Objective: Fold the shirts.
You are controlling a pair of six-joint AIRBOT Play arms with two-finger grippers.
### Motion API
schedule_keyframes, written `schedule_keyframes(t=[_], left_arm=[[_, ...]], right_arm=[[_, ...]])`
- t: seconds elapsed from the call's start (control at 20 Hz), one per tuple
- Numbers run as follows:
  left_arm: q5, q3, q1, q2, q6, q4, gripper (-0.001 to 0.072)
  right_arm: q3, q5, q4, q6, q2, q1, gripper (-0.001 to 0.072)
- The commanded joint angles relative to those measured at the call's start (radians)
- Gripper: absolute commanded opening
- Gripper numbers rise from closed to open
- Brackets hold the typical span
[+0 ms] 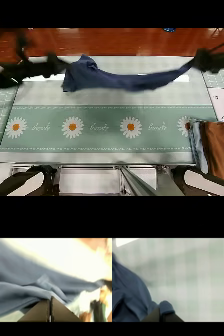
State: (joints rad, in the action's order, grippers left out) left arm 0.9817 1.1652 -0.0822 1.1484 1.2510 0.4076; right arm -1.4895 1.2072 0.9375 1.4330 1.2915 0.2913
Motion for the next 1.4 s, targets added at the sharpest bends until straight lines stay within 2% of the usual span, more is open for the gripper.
schedule_keyframes(t=[0.0, 0.3, 0.5, 0.65, 0.8, 0.9, 1.0, 1.1, 1.2, 1.35], left_arm=[[0.092, 0.374, -0.118, -0.023, 0.045, -0.006, 0.0015], [0.192, 0.872, -0.306, -0.057, 0.080, -0.005, 0.0015], [0.219, 0.935, -0.515, -0.193, 0.068, -0.003, 0.0015], [0.251, 0.935, -0.635, -0.314, 0.067, 0.079, 0.0015], [0.262, 0.935, -0.544, -0.409, 0.066, 0.179, 0.0015], [0.277, 0.935, -0.396, -0.449, 0.072, 0.322, 0.0015], [0.309, 0.922, -0.235, -0.472, 0.113, 0.485, 0.0015], [0.363, 0.851, -0.120, -0.481, 0.151, 0.624, 0.0015], [0.403, 0.707, -0.079, -0.478, 0.168, 0.677, 0.0015], [0.317, 0.385, -0.079, -0.455, 0.168, 0.667, 0.0015]], right_arm=[[-0.234, 0.004, -0.012, 0.026, -0.064, 0.001, 0.0028], [-0.423, -0.018, 0.047, 0.050, -0.277, 0.001, 0.0028], [-0.444, -0.074, 0.204, 0.084, -0.473, 0.001, 0.0028], [-0.444, -0.016, 0.306, 0.106, -0.595, 0.001, 0.0029], [-0.443, 0.154, 0.430, 0.128, -0.678, 0.001, 0.0028], [-0.432, 0.279, 0.479, 0.132, -0.703, 0.000, 0.0028], [-0.359, 0.299, 0.504, 0.160, -0.746, 0.000, 0.0028], [-0.236, 0.321, 0.480, 0.163, -0.780, 0.000, 0.0028], [-0.081, 0.320, 0.418, 0.163, -0.802, 0.000, 0.0028], [0.167, 0.266, 0.260, 0.135, -0.804, 0.000, 0.0028]])
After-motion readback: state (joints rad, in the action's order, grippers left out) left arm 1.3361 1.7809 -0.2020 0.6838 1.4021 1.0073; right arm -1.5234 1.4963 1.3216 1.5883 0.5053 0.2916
